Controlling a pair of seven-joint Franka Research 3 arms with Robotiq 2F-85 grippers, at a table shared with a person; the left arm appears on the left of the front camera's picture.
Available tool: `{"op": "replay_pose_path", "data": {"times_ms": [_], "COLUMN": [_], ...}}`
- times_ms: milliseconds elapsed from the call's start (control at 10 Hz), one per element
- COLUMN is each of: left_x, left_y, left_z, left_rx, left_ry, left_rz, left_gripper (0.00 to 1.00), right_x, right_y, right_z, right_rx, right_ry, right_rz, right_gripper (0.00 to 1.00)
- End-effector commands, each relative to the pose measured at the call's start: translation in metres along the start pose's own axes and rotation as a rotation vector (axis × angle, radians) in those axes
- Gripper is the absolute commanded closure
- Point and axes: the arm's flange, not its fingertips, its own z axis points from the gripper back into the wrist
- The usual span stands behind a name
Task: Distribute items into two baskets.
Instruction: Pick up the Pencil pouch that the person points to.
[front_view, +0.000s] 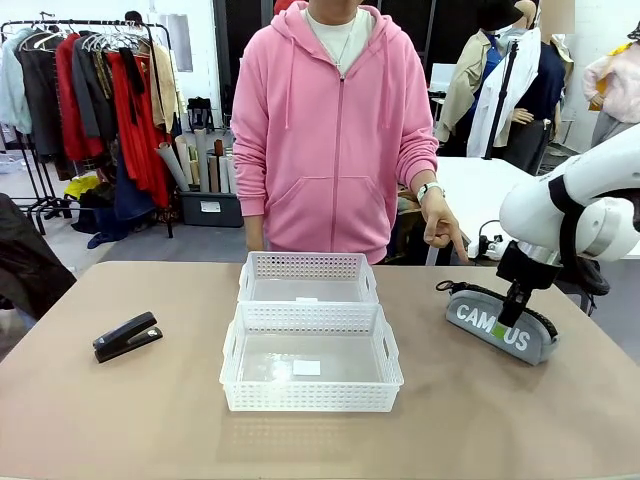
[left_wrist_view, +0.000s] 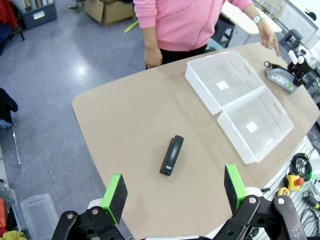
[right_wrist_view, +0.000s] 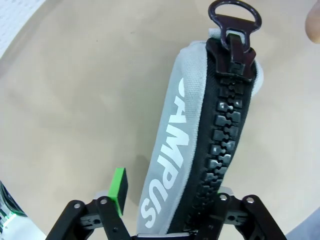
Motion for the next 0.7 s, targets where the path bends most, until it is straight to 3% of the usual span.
{"op": "replay_pose_path", "data": {"times_ms": [0,100,600], "left_x": [-0.001,-0.001,-0.001], "left_y": [0.0013,0.0013,0.0013], "left_z": [-0.0011,-0.0011,-0.0011], "left_rx": [-0.018,-0.018,-0.018], "left_ry": [-0.015,-0.015,-0.015], "left_rz": [-0.013,-0.013,-0.013], "left_gripper": [0.0,0.0,0.0], "right_x": [-0.0016,-0.0019,-0.0023], "right_y": [-0.0034,-0.0037,-0.0052], "right_z": [0.0033,0.0033,0.0062], "right_rx": [0.01,0.009,0.006], "right_ry": [-0.022,-0.02,-0.021], "right_rz": [0.034,0.035,0.035], "right_gripper": [0.78,0.98,1.0]}}
